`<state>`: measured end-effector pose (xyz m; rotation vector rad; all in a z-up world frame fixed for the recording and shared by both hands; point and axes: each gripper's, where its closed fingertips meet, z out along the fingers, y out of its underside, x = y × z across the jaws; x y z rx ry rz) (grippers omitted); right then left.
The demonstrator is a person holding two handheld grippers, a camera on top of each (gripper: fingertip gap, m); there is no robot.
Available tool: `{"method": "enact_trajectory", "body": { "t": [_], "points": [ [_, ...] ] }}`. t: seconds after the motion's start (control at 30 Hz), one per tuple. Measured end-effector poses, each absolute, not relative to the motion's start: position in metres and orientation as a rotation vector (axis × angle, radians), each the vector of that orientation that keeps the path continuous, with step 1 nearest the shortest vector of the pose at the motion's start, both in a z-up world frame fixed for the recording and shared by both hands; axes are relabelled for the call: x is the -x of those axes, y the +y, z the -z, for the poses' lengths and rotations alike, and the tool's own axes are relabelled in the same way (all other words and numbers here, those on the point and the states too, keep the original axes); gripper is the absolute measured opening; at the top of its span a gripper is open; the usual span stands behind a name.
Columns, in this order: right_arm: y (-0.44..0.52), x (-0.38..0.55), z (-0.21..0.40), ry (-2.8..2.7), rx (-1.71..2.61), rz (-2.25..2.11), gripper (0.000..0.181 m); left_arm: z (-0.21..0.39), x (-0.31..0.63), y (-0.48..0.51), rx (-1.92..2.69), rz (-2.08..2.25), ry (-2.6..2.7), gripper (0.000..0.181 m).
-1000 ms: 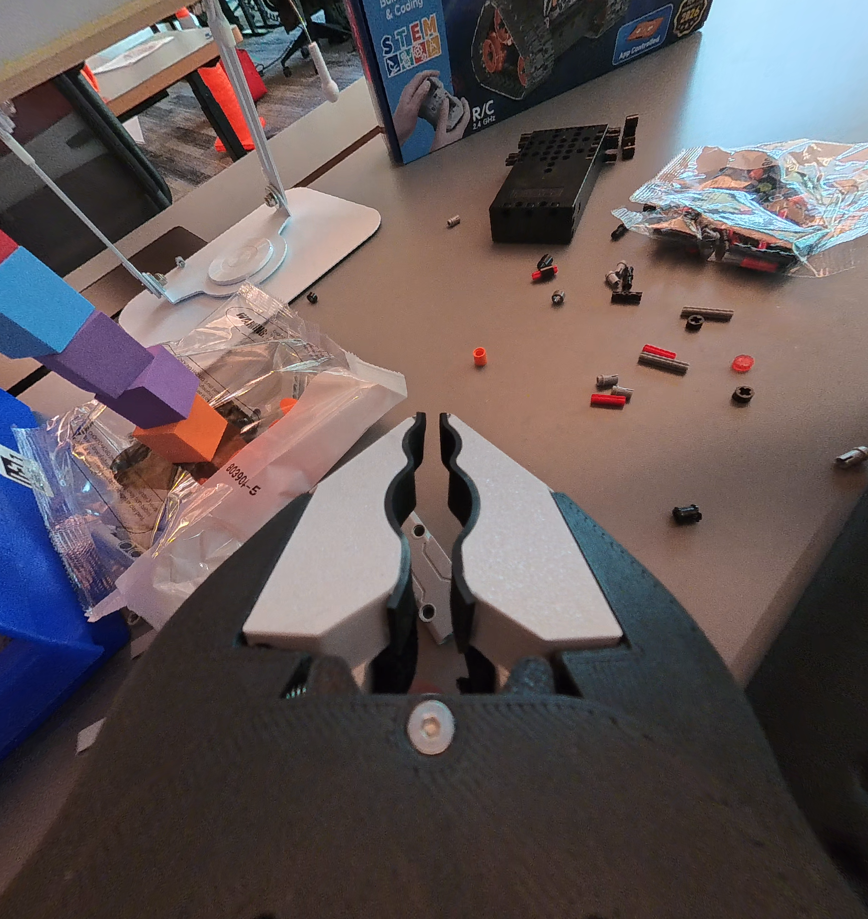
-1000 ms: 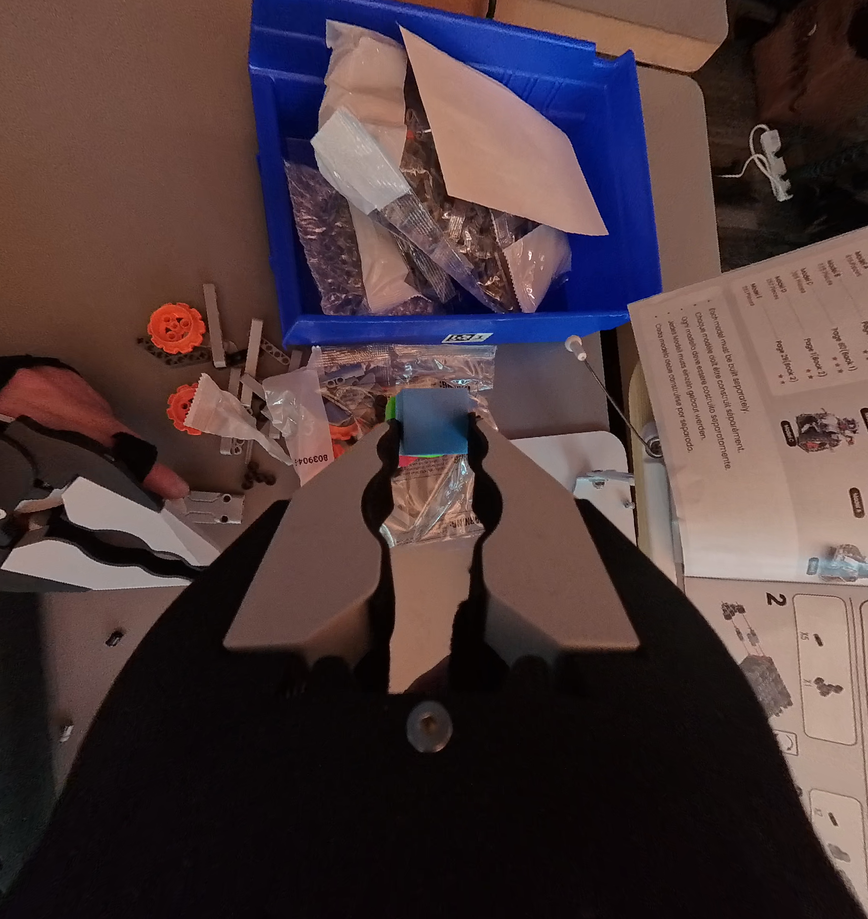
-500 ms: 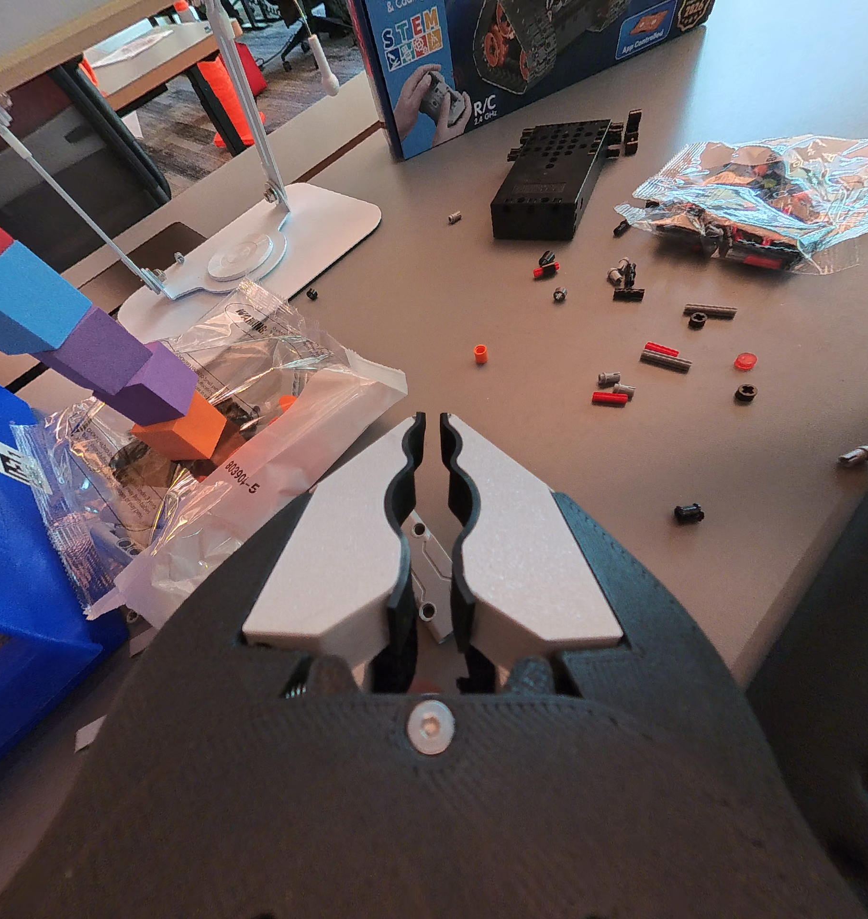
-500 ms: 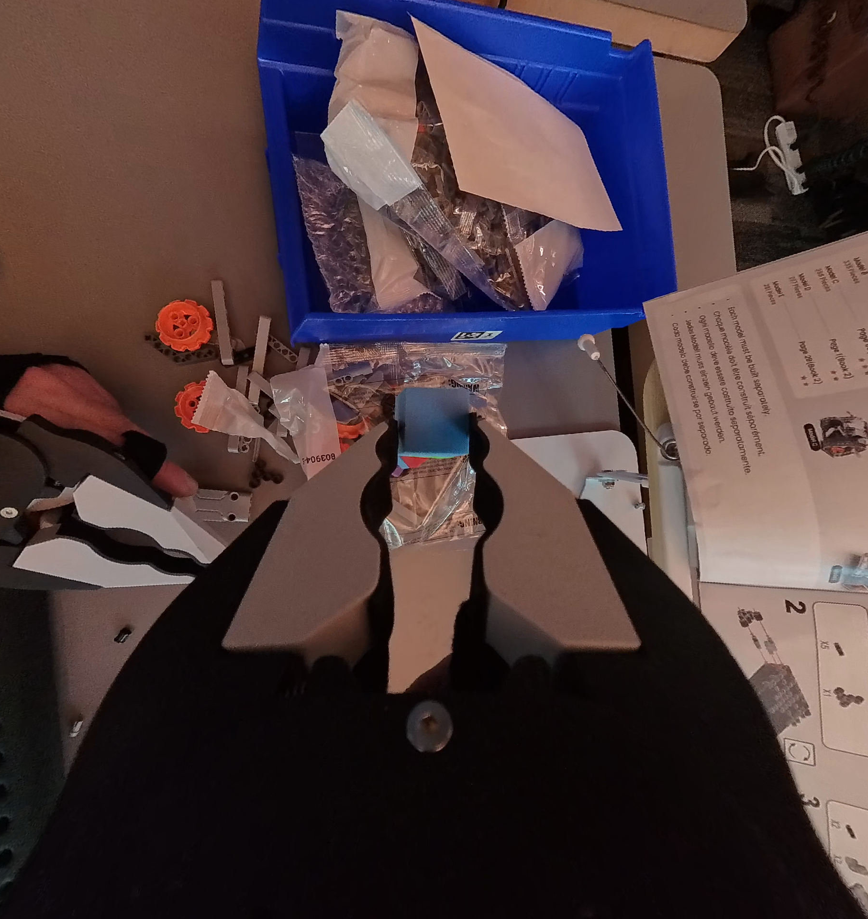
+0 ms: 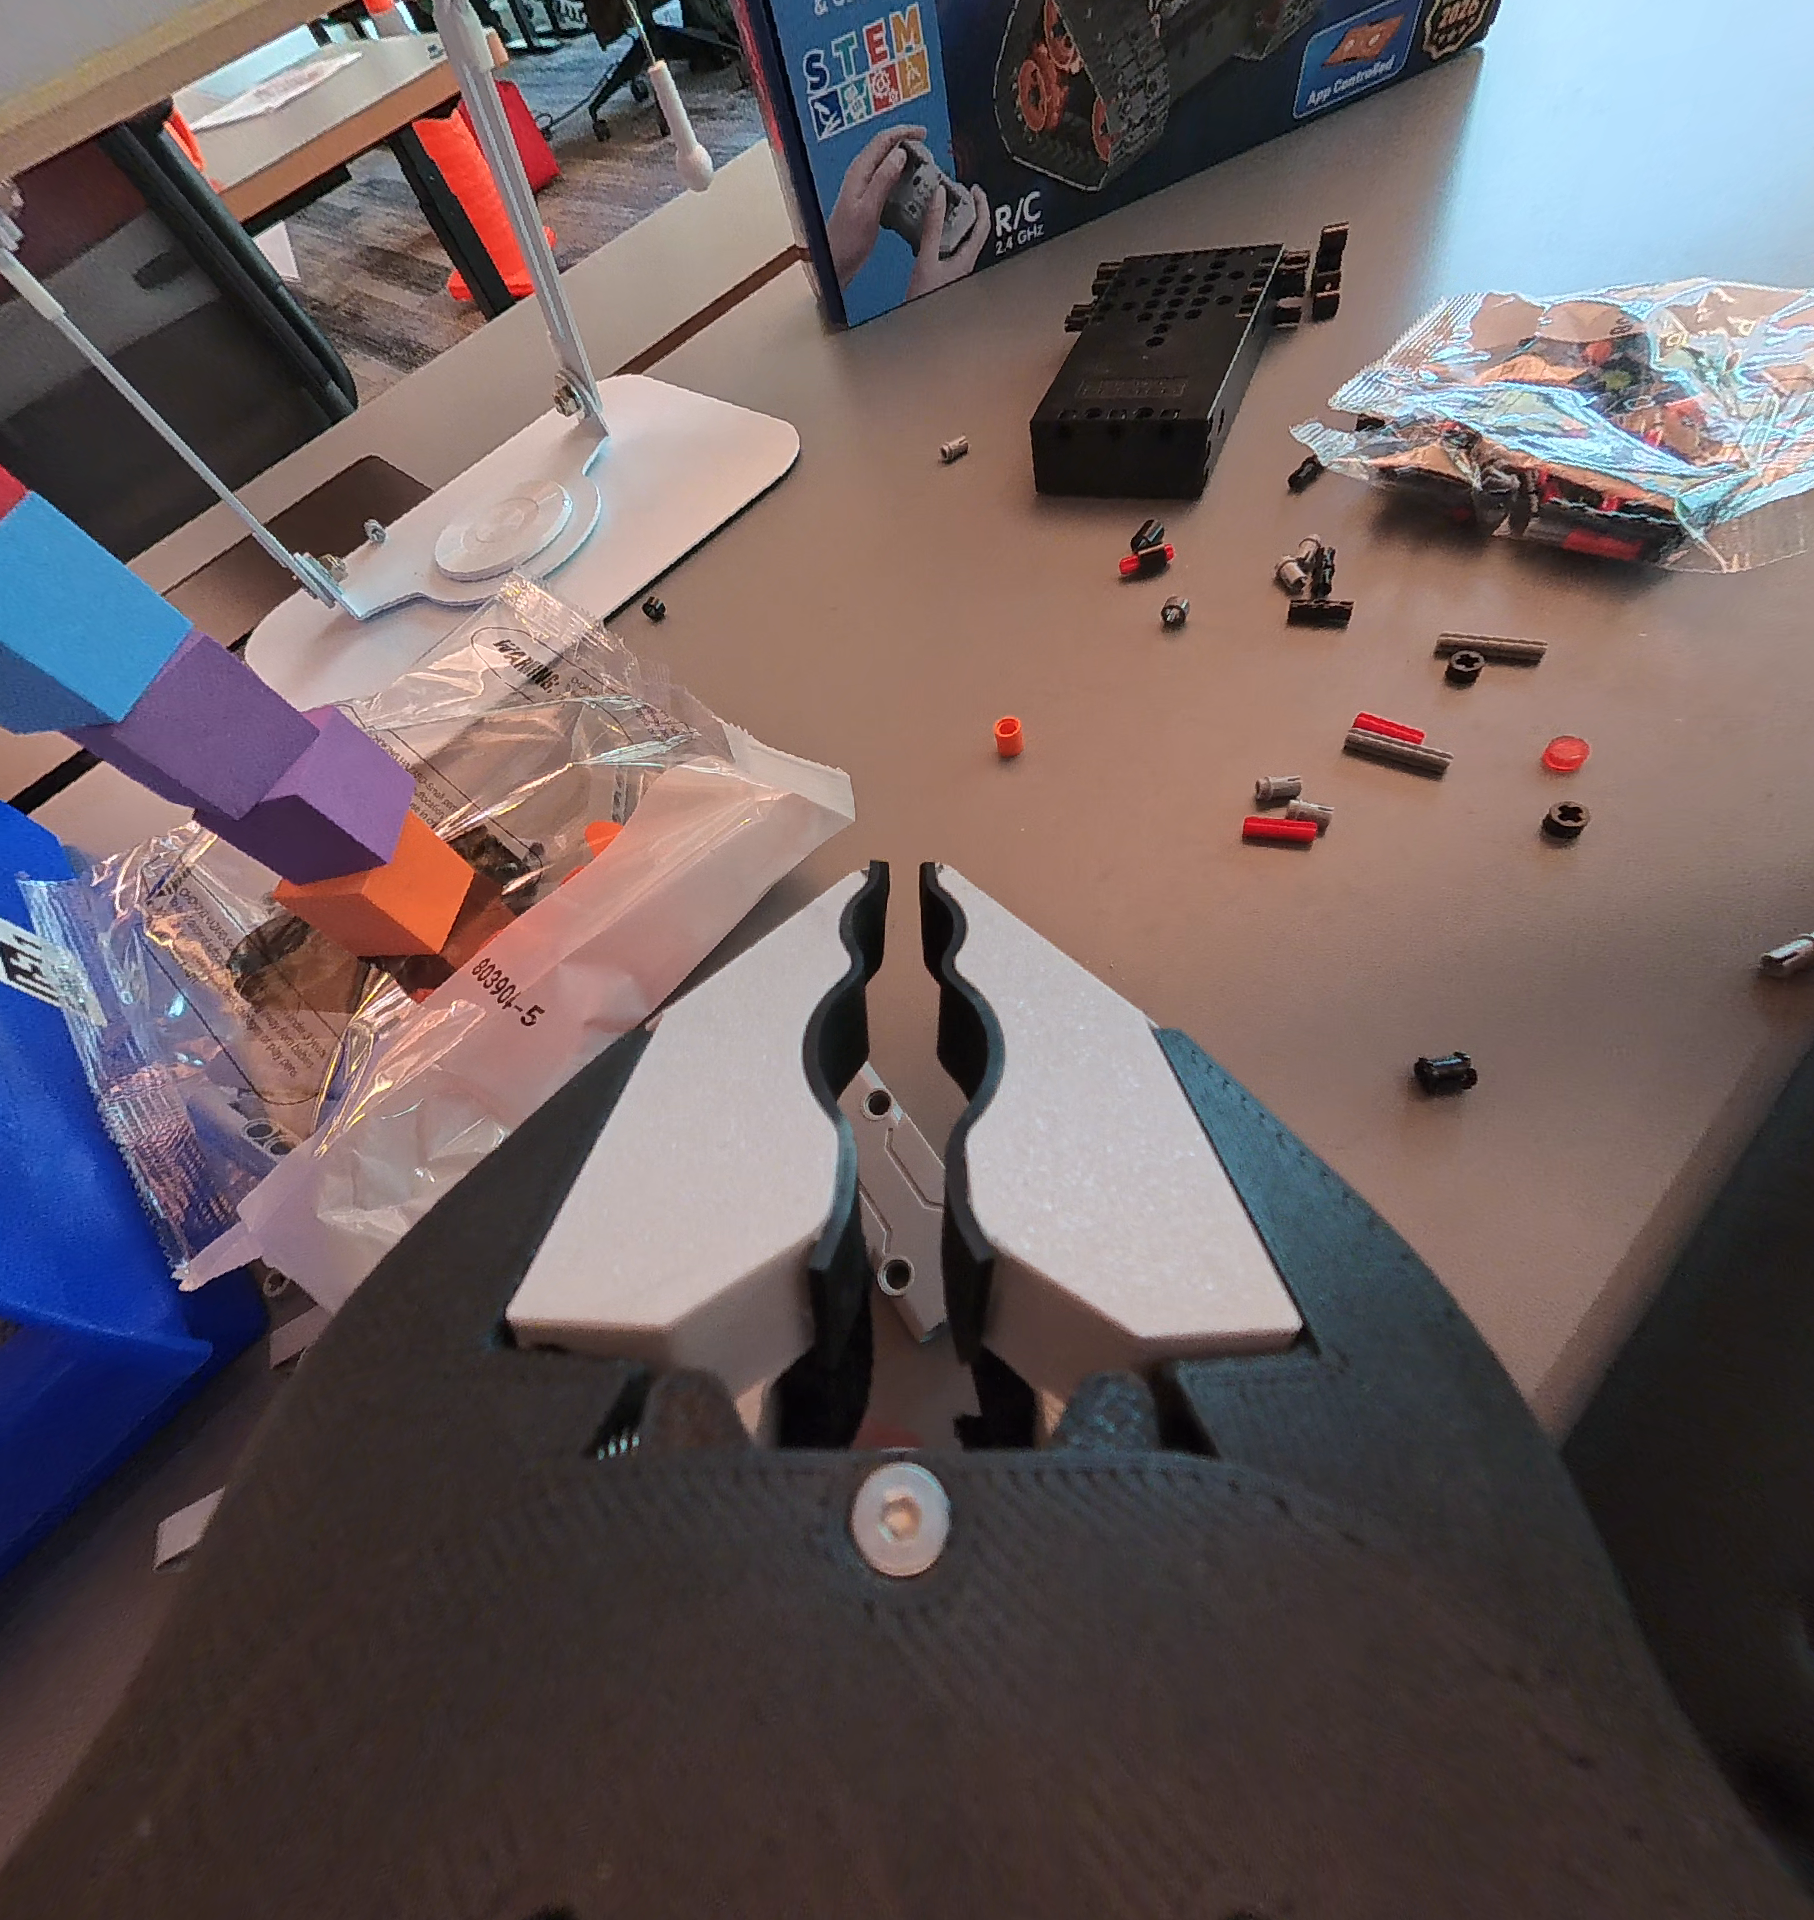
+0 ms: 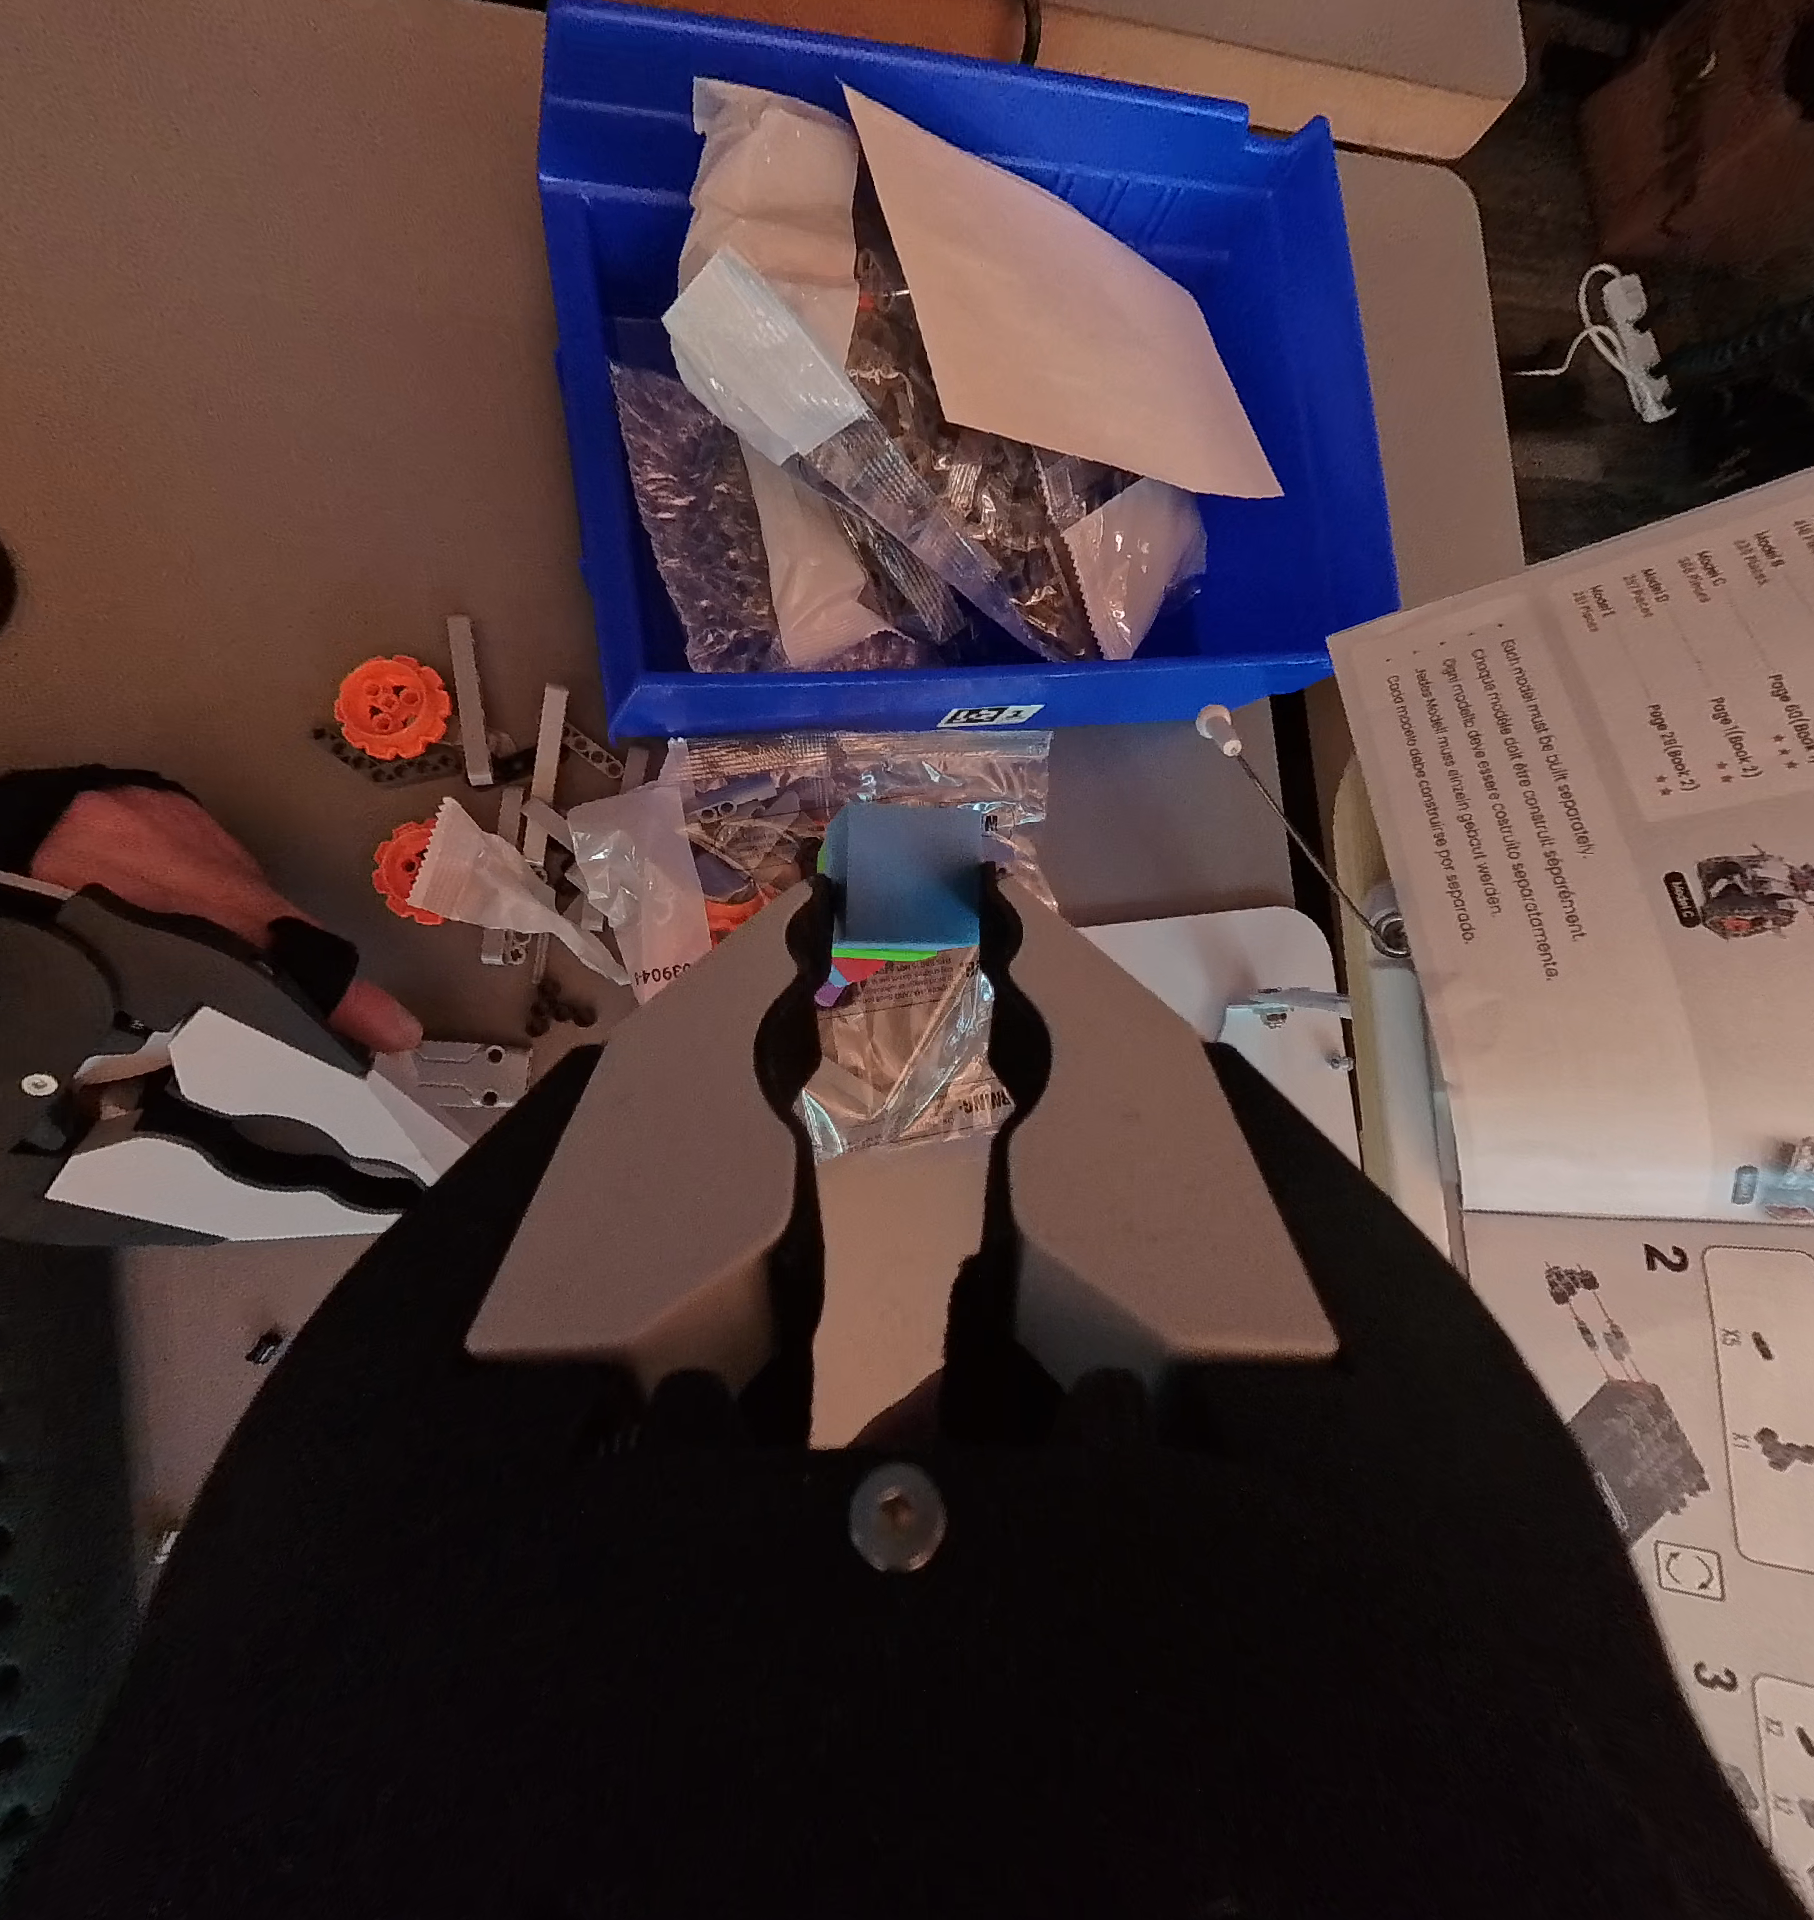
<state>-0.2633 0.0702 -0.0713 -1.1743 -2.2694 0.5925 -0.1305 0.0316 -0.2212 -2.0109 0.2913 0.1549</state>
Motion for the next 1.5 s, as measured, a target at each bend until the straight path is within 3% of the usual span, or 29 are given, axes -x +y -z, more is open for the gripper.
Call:
{"method": "enact_trajectory", "body": {
  "t": [0.63, 0.97, 1.2, 1.5],
  "points": [
    [0.075, 0.251, 0.054, -2.193, 1.174, -0.634, 0.041, 0.221, 0.132, 0.032, 2.008, -0.158, 0.285, 0.006],
    [0.09, 0.161, 0.018, -1.946, 1.141, -0.704, 0.037, 0.216, 0.135, 0.031, 1.987, -0.174, 0.265, 0.006],
    [0.132, 0.07, 0.049, -1.702, 1.28, -0.781, 0.032, 0.212, 0.139, 0.03, 1.975, -0.208, 0.255, 0.005],
    [0.199, 0.002, 0.139, -1.395, 1.522, -0.761, 0.027, 0.201, 0.158, 0.028, 1.93, -0.286, 0.166, 0.005]
  ]
}}
